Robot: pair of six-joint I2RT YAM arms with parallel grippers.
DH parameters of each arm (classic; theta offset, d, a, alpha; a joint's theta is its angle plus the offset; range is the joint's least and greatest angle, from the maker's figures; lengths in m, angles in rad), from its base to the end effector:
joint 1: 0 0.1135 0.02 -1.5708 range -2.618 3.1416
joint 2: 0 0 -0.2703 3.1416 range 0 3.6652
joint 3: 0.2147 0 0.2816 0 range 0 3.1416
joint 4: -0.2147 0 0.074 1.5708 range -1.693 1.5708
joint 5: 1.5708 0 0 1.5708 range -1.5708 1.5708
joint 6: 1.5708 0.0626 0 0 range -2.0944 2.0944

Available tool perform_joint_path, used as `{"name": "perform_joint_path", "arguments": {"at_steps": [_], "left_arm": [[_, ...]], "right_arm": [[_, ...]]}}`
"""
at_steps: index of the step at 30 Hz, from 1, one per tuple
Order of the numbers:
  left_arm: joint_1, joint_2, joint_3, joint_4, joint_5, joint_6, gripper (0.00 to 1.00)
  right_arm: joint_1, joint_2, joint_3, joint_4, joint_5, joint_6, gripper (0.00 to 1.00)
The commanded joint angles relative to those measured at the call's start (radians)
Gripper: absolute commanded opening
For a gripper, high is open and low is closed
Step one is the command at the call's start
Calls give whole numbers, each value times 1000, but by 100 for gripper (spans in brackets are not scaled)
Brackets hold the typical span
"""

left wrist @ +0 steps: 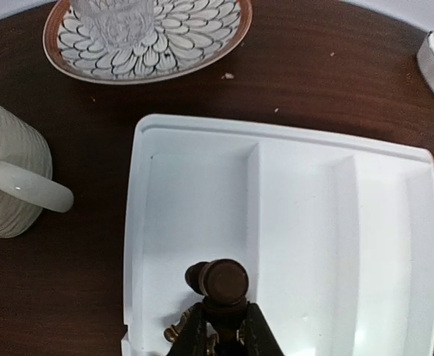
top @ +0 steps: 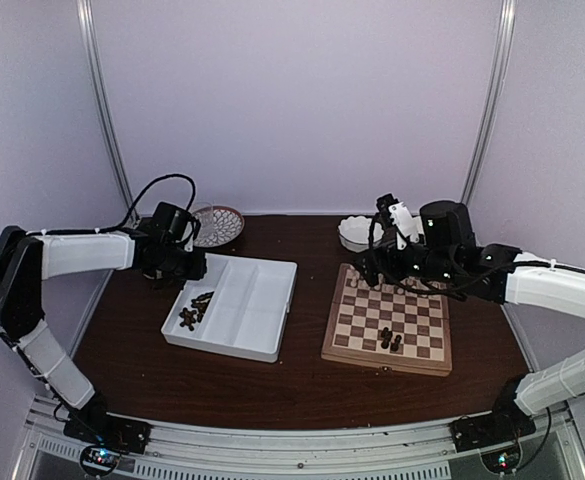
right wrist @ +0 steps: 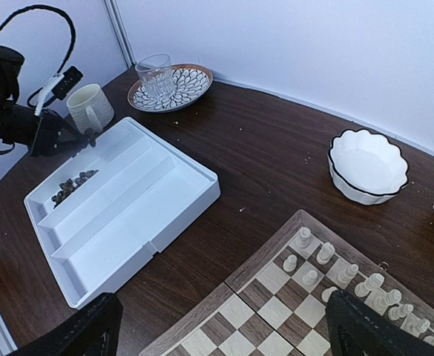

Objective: Set up the chess pieces on the board
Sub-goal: Pick up the chess pile from the storage box, then pass from the left arm to the right

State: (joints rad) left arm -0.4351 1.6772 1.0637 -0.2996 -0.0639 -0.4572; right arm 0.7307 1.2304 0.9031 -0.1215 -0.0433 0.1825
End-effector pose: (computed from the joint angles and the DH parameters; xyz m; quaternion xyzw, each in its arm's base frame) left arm 0.3568 -0.1615 0.1649 -0.0208 0.9458 -0.1120 0.3042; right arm 0.2459 0.2240 0.2774 -0.2402 0.8118 0.2510 0.4693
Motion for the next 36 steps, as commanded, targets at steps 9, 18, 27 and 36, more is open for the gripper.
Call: {"name": "perform_joint_path", "arguments": {"at_steps": [9,18,27,36], "left_arm": [[-134,-378,-292,271,25,-96,12],[-217,-436,-447,532,137,0,11],[-234,-447,-456,601,258,3,11],[-254,-357,-404,634,417,-3,12]], "right_arm": [[3,-44,-28,62,27,12,100],[3,-112,-46,20,275,61,100],[3,-184,-190,222,215,88,100],[128,-66,-227,420,134,-45,100]]}}
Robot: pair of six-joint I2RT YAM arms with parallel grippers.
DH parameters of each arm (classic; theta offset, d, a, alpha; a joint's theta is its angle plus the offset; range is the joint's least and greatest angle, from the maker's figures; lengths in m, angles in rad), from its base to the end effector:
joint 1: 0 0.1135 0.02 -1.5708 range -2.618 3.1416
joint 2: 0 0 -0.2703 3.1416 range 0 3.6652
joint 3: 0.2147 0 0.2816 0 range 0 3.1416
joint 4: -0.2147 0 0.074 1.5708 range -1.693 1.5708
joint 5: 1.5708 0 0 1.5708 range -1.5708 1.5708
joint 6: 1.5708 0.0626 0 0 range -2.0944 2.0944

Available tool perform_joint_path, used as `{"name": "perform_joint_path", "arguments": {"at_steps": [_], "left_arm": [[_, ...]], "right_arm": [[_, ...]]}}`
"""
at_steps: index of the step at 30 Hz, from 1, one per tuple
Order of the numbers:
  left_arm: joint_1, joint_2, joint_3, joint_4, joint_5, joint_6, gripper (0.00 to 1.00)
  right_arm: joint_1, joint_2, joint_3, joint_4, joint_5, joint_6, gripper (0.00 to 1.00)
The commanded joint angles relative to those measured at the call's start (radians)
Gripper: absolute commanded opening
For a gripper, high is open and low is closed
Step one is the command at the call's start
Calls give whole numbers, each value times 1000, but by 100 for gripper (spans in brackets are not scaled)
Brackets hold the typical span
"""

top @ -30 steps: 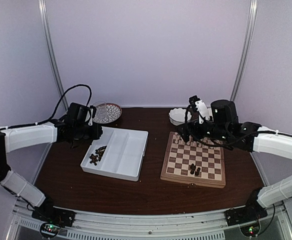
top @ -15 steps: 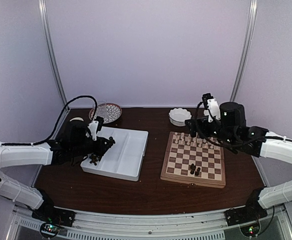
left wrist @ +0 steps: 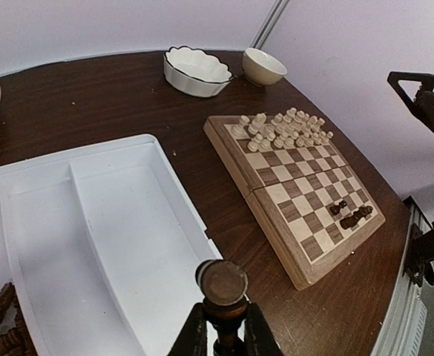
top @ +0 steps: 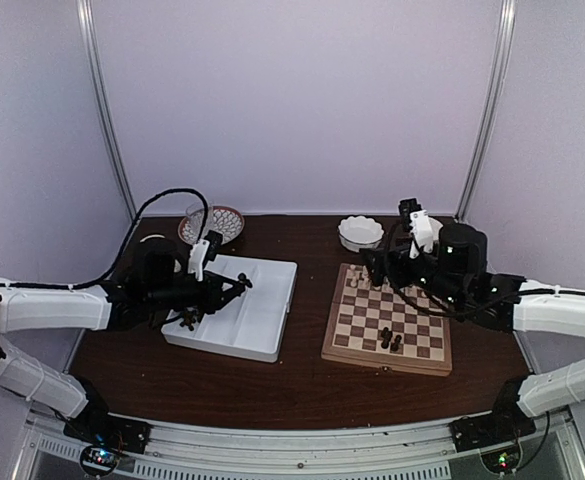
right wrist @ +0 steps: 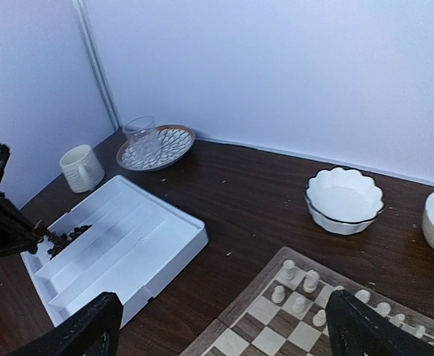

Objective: Set up the chess pieces on the board
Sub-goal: Pass from the left arm to the right

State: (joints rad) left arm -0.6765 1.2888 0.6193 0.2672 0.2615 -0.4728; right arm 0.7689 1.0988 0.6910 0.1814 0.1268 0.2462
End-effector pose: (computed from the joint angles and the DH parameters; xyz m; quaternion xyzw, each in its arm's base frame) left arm 0.2406 -0.2139 0.1968 0.1556 0.8154 -0.3885 0.3999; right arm 0.2255 0.2072 0.2697 -0.1636 0.7646 0.2587 0.5672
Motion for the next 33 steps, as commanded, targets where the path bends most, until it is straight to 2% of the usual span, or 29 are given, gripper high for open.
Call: {"name": "perform_joint_path", "arguments": {"at_steps": [1,5,16,24,29,33], "left_arm": [[-14,39,45,71,111,14,12],[-25,54,60,77,160,11,12],[-61,117,81,174,301,-55,11],[-61,77,62,282,438,-57,11],[-61,58,42,333,472,-56,11],[-61,74,21,441,511,-88,11]], "right_arm": [[126,86,-7,120,-22,-165,99],[248,153,28,93,48,-359,99],[308,206,41,81,-45,-496,99],[309,180,34,152,-199,-367,94],[310,159,19,223,-244,-265,89],[308,155,-15,310,-274,-191,85]]}}
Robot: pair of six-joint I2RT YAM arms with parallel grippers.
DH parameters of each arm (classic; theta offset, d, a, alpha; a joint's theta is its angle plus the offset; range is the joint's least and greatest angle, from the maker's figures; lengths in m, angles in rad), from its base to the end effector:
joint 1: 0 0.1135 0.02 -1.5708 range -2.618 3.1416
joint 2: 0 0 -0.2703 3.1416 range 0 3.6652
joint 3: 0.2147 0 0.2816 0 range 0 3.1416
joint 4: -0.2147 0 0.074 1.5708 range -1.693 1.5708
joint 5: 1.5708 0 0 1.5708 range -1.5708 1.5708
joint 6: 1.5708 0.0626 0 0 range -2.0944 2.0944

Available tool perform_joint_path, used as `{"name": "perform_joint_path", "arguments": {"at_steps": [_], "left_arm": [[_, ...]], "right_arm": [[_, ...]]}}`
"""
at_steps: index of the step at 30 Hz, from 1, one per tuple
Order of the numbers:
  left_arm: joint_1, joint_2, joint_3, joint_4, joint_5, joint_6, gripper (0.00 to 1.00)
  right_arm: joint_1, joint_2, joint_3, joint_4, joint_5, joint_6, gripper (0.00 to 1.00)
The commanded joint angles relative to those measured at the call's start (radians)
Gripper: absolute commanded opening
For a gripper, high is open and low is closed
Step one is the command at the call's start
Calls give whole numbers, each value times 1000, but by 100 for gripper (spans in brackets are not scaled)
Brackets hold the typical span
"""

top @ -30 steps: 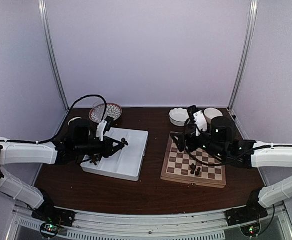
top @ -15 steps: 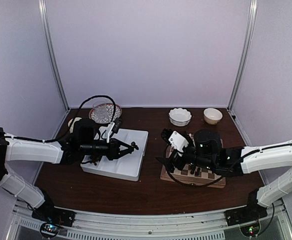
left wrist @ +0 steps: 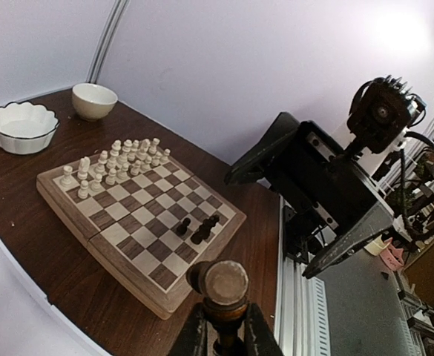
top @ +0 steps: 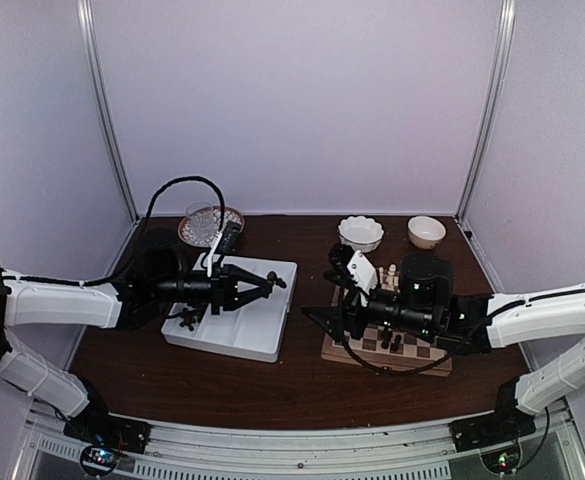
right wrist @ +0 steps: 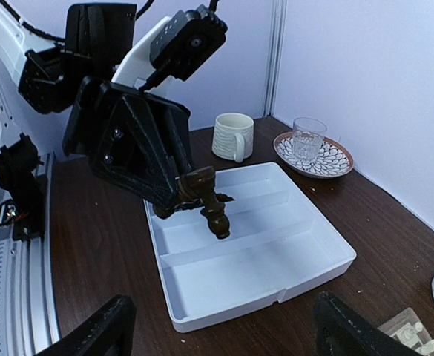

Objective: Set up the chess pieces on the board
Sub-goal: Pass from the left arm to the right

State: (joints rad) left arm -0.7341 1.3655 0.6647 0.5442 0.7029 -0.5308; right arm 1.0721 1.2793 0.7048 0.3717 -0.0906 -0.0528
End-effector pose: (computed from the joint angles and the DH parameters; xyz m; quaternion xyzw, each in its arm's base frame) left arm 0.2210 -0.2539 0.2276 0.2949 0.6874 -0.5716 0.3372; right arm 0.1574 0.3008 0.2458 -0.4371 0.6397 0.3386 0.5339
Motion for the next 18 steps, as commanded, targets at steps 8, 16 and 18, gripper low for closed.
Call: {"name": "perform_joint_path", "arguments": {"at_steps": [8,16,18], "left_arm": [[-4,58,-51,378,127,-141,11],[-9,44,-60,411,145,-133,11],[-15,42,-67,431,143,-136,11]], "right_arm": [[1,-9,-28,174,-137,186,79],[-45,-12,-38,215,-203,289,77],[-54,3,-48,261,-223,328,77]]}}
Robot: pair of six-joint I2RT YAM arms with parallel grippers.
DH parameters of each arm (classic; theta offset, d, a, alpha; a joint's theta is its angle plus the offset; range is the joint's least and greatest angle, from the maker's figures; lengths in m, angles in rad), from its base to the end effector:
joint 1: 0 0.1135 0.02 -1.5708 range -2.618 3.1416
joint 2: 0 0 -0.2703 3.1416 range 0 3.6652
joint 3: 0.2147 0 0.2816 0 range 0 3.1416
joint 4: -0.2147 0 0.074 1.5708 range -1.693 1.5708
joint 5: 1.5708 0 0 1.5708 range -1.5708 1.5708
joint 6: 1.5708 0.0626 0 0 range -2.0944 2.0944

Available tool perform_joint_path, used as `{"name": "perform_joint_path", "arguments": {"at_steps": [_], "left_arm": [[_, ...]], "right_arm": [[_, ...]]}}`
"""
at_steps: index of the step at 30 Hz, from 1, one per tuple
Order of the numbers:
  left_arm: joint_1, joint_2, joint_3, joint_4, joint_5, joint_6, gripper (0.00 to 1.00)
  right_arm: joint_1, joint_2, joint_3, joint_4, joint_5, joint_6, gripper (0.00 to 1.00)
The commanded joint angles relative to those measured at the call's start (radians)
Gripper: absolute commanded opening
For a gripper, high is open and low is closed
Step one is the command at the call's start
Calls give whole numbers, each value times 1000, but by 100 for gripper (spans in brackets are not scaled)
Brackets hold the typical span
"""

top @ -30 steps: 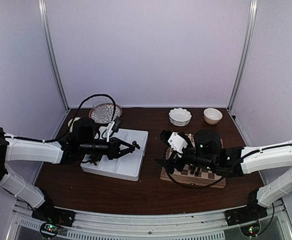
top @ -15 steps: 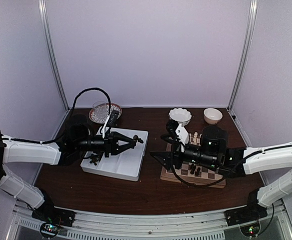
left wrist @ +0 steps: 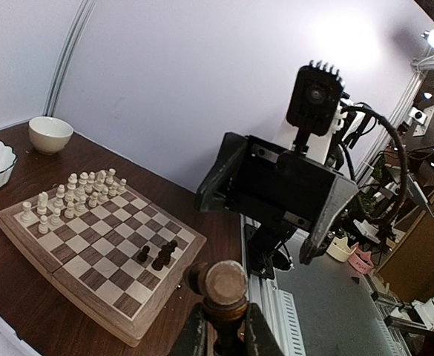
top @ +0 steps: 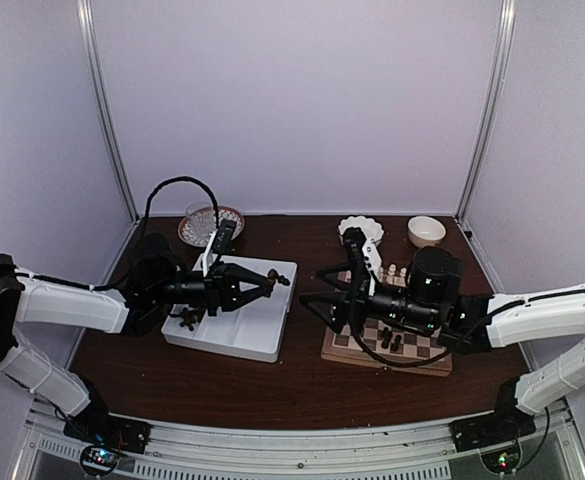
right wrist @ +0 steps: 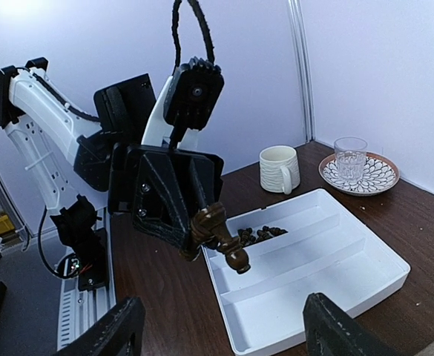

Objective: Set up the chess pieces on the board
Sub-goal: Pass from the left arm to the right

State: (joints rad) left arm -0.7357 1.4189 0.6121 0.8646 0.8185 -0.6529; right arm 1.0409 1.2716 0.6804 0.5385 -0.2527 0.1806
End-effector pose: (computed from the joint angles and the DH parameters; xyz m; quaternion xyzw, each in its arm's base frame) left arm 0.2135 -0.2549 0.2303 0.3152 0.6172 -0.6368 0.3380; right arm 0.1566 0.2984 0.2612 -0.3789 0.6180 0.4664 0.5069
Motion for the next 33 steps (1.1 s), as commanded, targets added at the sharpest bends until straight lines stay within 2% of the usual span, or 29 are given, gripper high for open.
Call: {"name": "perform_joint_path", "arguments": {"at_steps": [1,7,10,15,18,26,33], "left_arm": [[-16,-11,-16,122,28,-13,11],[-35,13,-28,201,37,-34,11],[-38,49,-18,261,59,-80,11],[-39,86,-24,368,73,-143,11],[-40,87,-22,374,75,-152,12],[-43,82,-23,379,76,-159,11],[-61,94,-8,368,90,-156,11]], "right_arm": [[-24,21,-26,115,-62,110,77],[-43,110,-23,222,-109,200,76],[-58,150,-23,310,-195,252,72],[-65,156,-39,388,-234,295,68],[-65,153,-47,441,-265,325,68],[-66,187,-24,460,-297,377,72],[-66,204,-6,471,-324,397,70]]}}
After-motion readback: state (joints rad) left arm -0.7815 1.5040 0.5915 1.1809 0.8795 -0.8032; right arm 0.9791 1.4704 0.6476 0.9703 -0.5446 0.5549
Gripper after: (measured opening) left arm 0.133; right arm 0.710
